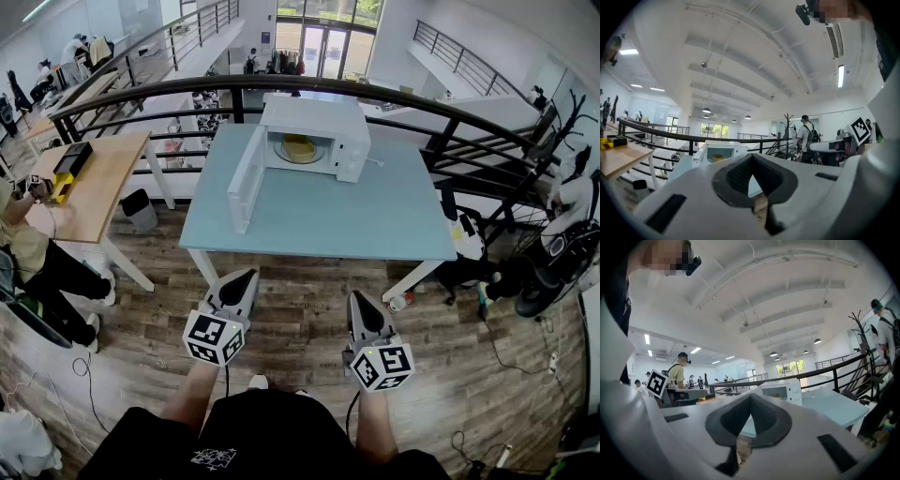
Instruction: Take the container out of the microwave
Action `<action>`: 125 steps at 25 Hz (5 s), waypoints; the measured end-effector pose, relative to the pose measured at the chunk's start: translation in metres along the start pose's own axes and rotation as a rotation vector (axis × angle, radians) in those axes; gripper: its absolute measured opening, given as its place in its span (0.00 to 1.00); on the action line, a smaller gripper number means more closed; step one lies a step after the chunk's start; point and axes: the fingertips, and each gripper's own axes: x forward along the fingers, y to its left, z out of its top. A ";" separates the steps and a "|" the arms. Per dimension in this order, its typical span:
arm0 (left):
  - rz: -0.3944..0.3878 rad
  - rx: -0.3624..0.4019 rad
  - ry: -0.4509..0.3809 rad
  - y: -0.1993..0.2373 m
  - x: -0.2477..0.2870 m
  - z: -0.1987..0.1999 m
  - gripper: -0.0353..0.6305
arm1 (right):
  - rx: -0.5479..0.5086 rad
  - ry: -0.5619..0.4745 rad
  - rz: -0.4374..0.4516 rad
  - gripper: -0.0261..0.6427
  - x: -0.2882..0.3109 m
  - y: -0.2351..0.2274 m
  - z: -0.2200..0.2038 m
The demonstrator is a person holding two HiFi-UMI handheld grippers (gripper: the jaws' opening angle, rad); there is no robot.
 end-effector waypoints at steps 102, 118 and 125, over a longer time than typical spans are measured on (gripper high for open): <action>0.007 -0.037 0.084 0.131 0.269 -0.019 0.06 | 0.143 0.048 0.195 0.05 0.299 -0.160 -0.008; 0.077 -0.052 0.110 0.128 0.314 -0.033 0.06 | 0.155 0.082 0.238 0.05 0.329 -0.208 -0.021; 0.078 -0.050 0.120 0.134 0.327 -0.036 0.06 | 0.131 0.095 0.236 0.05 0.346 -0.213 -0.022</action>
